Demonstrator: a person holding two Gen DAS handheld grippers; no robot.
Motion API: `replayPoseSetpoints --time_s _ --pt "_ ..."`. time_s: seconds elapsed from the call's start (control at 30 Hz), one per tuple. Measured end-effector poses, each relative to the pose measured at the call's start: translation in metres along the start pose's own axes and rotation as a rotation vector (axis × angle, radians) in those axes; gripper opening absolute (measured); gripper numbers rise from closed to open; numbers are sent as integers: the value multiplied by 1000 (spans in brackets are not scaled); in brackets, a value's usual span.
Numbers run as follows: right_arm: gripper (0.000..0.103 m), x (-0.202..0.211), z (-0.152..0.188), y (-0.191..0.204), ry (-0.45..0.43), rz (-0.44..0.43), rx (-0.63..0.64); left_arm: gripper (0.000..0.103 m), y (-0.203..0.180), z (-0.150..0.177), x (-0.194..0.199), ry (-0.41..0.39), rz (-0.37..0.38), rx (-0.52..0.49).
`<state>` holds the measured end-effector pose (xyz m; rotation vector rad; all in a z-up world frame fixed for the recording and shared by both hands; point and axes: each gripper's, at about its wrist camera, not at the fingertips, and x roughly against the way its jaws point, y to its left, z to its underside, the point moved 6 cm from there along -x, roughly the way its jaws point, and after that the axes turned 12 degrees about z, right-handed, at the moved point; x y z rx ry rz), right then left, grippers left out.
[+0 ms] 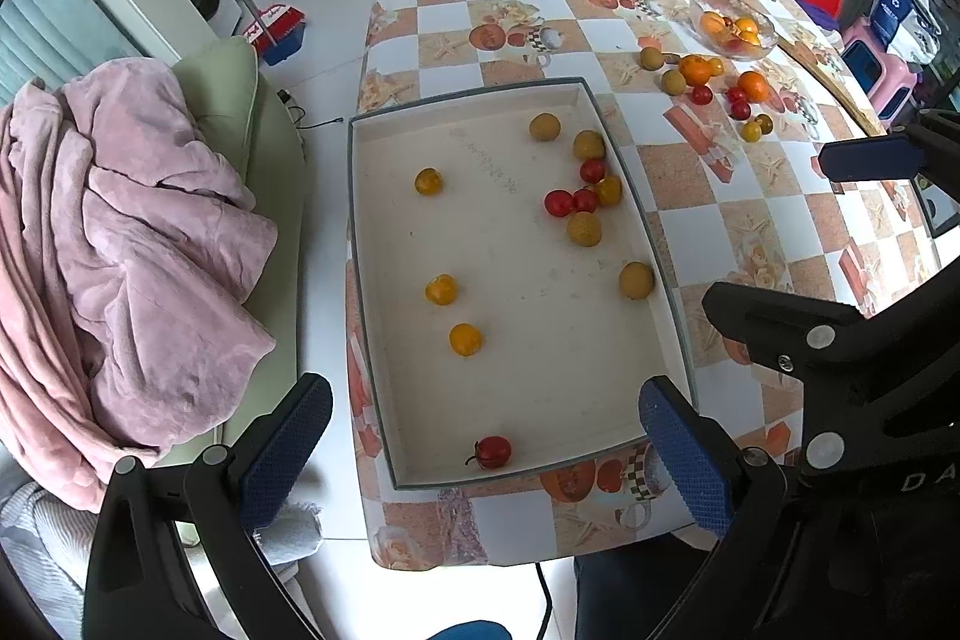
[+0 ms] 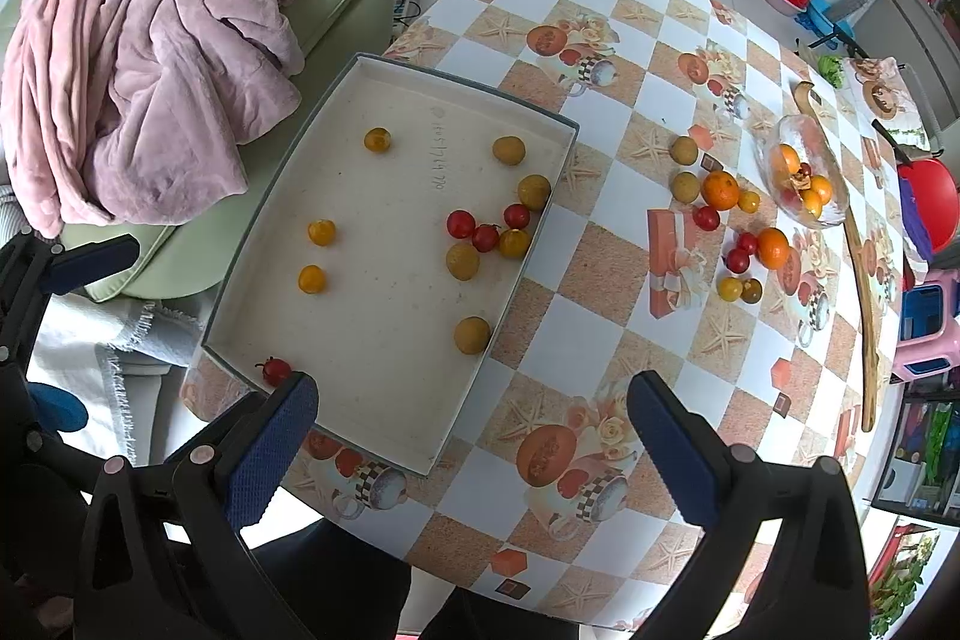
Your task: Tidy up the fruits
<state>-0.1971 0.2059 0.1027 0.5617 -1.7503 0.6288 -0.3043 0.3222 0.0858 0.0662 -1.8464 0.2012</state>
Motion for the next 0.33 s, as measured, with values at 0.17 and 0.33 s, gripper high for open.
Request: replayPoseSetpoints --time_s 0.17,0.33 --pt "103 0 0 -1 1 -1 1 103 1 0 -1 -8 5 14" --pt "103 0 0 -1 -1 -1 1 103 2 0 2 -22 12 20"
